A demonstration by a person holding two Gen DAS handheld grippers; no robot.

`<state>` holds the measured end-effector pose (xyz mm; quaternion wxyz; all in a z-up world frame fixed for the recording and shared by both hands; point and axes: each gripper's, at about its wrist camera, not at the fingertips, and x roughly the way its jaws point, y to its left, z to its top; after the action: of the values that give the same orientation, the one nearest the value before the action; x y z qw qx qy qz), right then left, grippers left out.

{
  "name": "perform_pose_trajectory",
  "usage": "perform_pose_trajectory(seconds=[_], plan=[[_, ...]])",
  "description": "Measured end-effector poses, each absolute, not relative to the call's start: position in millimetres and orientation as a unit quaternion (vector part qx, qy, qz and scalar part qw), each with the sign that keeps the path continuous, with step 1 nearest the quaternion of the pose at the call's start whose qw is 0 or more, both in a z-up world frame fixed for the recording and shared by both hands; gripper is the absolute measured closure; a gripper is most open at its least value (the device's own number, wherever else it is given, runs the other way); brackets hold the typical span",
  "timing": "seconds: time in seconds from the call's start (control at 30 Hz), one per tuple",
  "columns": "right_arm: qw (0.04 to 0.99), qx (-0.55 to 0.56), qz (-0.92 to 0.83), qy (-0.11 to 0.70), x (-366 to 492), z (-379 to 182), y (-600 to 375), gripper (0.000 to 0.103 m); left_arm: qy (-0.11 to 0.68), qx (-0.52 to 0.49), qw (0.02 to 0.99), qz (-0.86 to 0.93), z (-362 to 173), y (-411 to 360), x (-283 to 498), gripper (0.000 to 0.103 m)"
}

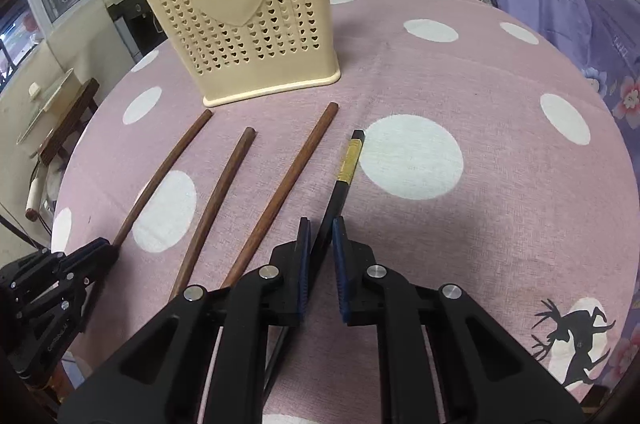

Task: Organize utensils
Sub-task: 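Return the left tool to a wooden chopstick while the right tool approaches another black chopstick, then close the left tool on the wooden chopstick while the right tool grasps the black chopstick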

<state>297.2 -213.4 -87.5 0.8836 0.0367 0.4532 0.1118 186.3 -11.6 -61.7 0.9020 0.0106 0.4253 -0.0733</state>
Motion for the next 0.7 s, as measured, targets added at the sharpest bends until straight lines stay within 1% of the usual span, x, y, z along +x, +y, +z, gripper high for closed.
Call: perform_pose_trajectory(seconds=[0.07,0.1,0.13,0.2,0.33,0.37,0.47,0.5,0.57,0.67,0.7], plan=[[0.881,0.051,0.110,0.457,298.2,-87.3,-215.7,0.090,0.429,0.010,0.900,-0.076,-61.2,-12.3,189.0,0.092],[0.880,0.052,0.107,0.459,297.7,-87.0,-216.1,0.090,0.430,0.008,0.899,-0.080,-60.9,-12.8,191.6,0.084],[0.880,0.051,0.103,0.461,297.5,-86.9,-215.8,0.090,0.432,0.008,0.898,-0.083,-60.5,-14.0,195.2,0.070],[0.879,0.053,0.099,0.464,297.8,-86.3,-216.1,0.090,0.433,0.014,0.897,-0.087,-59.4,-16.7,203.5,0.057],[0.882,0.071,0.089,0.458,299.9,-79.3,-222.8,0.089,0.432,0.035,0.896,-0.095,-53.6,-21.9,226.0,0.057],[0.882,0.078,0.083,0.457,301.2,-77.4,-225.7,0.087,0.432,0.039,0.896,-0.098,-52.2,-23.4,232.2,0.057],[0.882,0.096,0.071,0.456,305.1,-73.7,-231.8,0.072,0.434,0.043,0.894,-0.102,-49.7,-26.8,247.5,0.057],[0.883,0.095,0.069,0.455,306.1,-73.0,-232.0,0.069,0.436,0.041,0.893,-0.104,-49.6,-28.0,252.4,0.057],[0.883,0.092,0.068,0.455,307.9,-72.7,-229.6,0.069,0.439,0.041,0.892,-0.104,-51.0,-31.1,261.9,0.058],[0.881,0.080,0.070,0.460,311.0,-77.1,-222.4,0.069,0.445,0.049,0.888,-0.104,-55.9,-37.0,270.9,0.063],[0.881,0.077,0.071,0.462,311.8,-78.8,-220.0,0.069,0.447,0.052,0.887,-0.102,-58.1,-38.2,273.3,0.066]])
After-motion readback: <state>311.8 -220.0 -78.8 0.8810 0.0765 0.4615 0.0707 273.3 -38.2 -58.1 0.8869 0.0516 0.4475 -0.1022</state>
